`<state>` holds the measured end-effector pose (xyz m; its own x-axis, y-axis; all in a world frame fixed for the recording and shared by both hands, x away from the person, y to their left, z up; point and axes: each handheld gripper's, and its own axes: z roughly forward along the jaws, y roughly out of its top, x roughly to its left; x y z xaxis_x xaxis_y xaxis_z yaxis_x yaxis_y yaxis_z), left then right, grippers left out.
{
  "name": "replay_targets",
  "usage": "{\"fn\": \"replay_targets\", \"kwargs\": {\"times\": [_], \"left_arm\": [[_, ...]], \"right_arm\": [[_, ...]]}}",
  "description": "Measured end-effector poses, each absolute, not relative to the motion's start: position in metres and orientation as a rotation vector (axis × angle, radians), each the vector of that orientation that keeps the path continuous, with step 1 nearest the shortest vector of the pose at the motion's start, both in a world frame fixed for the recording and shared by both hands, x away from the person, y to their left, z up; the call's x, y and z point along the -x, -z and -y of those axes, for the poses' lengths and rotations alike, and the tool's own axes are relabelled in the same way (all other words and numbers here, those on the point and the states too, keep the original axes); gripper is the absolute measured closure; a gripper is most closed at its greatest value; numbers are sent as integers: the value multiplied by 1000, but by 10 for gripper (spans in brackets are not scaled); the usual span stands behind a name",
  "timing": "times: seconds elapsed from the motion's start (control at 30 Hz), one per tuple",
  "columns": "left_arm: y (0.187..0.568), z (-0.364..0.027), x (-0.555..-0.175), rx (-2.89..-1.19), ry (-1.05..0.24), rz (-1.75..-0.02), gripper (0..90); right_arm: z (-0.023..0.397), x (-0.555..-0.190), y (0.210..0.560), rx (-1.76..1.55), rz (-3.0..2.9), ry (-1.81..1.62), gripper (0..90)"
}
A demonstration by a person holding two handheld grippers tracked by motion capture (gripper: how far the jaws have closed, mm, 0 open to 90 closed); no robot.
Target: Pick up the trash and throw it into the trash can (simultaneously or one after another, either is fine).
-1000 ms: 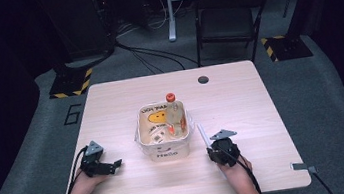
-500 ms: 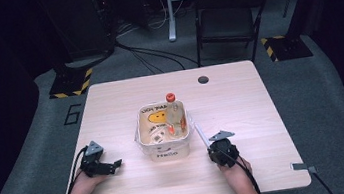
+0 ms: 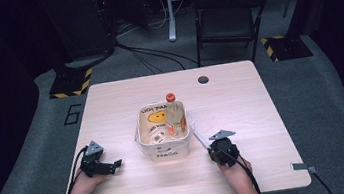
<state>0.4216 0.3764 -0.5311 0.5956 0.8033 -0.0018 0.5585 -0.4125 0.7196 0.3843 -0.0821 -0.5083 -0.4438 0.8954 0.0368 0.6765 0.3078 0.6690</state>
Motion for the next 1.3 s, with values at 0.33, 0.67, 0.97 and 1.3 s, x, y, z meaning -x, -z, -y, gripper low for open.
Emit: {"fn": "replay_targets", "kwargs": {"times": [0.33, 0.67, 0.97, 1.3], "left_arm": [[531, -376, -422, -2129, -455, -1073, 14], [531, -376, -421, -2123, -453, -1076, 14], [532, -376, -421, -2117, -450, -1081, 14], [532, -376, -421, -2117, -450, -1081, 14]], "right_arm": [[85, -381, 500, -1409, -2232, -910, 782], [89, -379, 490, -1405, -2236, -914, 782], [96, -380, 478, -1395, -2229, -918, 782], [101, -379, 460, -1378, -2227, -942, 782]]}}
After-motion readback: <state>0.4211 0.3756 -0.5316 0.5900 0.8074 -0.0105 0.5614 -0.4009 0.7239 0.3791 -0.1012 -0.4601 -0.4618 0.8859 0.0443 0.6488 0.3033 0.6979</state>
